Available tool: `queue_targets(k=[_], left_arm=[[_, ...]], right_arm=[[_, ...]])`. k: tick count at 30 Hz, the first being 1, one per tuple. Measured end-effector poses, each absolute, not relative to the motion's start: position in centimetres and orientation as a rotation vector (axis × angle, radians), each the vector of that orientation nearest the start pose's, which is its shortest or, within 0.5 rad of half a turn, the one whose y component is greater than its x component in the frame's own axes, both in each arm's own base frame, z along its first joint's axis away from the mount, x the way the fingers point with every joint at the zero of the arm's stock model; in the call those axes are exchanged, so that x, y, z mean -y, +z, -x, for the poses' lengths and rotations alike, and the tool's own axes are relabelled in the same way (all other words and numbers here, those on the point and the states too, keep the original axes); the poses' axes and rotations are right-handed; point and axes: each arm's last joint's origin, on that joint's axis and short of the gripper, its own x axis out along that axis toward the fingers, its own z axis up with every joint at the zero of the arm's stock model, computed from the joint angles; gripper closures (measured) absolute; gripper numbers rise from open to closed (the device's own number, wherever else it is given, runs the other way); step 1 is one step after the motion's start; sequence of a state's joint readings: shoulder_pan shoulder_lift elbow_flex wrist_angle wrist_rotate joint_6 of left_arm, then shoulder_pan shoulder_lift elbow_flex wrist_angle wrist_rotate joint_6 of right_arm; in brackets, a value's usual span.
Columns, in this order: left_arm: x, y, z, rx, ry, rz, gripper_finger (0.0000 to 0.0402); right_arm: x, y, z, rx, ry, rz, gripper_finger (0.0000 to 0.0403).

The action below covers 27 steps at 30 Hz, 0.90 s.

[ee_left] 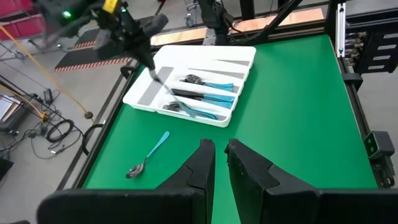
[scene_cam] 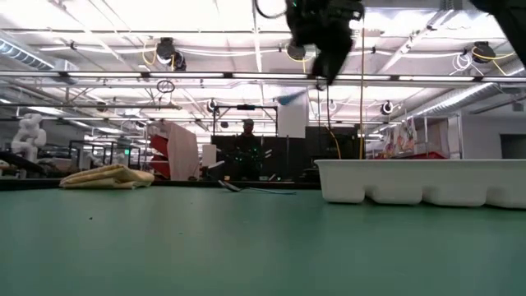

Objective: Sort silverware
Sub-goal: Put the blue fork into the white cutlery tray

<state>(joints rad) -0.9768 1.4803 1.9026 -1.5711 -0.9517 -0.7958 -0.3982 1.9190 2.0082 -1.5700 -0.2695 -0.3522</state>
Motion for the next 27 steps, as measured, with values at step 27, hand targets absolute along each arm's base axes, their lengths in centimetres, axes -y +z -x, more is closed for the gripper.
queue_targets(k=[27], left_arm=[[15.8, 44.6, -16.8, -0.556, 0.362, -0.244, 0.035]], right_arm=[[14.3, 24.4, -30.8, -1.528, 0.13, -0.014, 0.0394]])
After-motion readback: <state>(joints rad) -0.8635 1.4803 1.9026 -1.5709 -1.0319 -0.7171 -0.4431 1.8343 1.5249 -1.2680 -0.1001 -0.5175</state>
